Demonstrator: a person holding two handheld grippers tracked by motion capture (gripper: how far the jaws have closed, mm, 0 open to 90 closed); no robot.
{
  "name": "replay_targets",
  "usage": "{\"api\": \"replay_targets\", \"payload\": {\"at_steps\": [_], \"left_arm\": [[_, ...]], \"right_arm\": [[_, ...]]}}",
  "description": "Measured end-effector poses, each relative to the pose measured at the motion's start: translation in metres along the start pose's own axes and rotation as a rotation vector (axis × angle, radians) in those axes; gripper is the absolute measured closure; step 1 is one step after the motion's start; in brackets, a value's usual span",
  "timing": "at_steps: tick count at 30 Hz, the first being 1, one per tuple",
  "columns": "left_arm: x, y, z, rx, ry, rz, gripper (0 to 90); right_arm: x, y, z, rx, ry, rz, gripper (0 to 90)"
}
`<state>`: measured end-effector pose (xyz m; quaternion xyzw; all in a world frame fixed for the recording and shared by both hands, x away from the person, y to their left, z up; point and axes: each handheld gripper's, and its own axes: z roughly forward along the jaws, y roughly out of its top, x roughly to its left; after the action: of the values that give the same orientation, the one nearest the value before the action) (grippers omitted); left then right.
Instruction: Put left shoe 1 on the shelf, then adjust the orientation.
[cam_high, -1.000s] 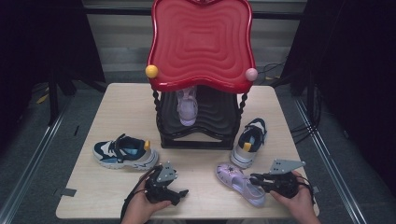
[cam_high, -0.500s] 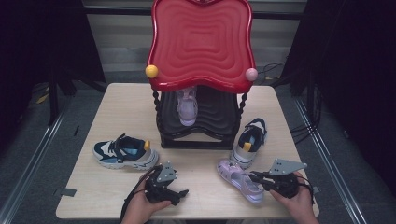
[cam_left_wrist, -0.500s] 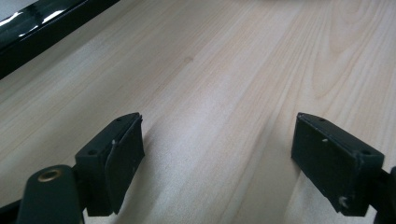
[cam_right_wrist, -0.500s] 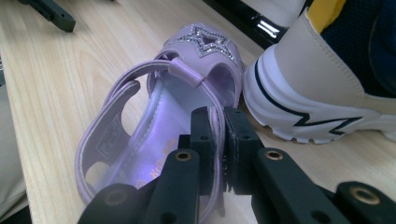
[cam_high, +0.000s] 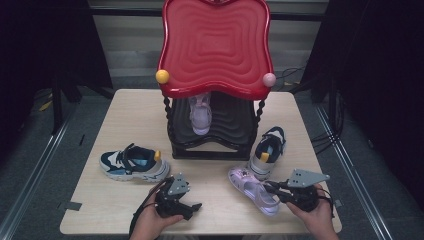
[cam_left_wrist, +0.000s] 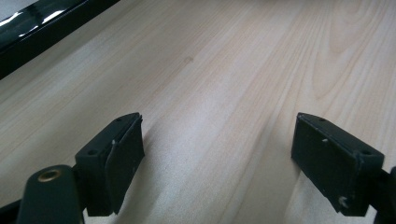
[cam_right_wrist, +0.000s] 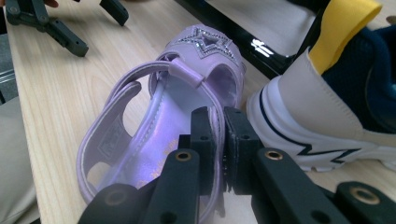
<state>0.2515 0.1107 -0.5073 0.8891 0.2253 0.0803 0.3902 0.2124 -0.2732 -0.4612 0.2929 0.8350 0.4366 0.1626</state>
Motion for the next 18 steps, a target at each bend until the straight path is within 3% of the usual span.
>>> {"api": "replay_targets", "payload": {"at_steps": [18], "left_arm": [[0.000, 0.000, 0.000, 0.002, -0.001, 0.001, 15.5]], "right_arm": [[0.001, 0.024, -0.013, -0.063, -0.049, -0.006, 83.3]]}}
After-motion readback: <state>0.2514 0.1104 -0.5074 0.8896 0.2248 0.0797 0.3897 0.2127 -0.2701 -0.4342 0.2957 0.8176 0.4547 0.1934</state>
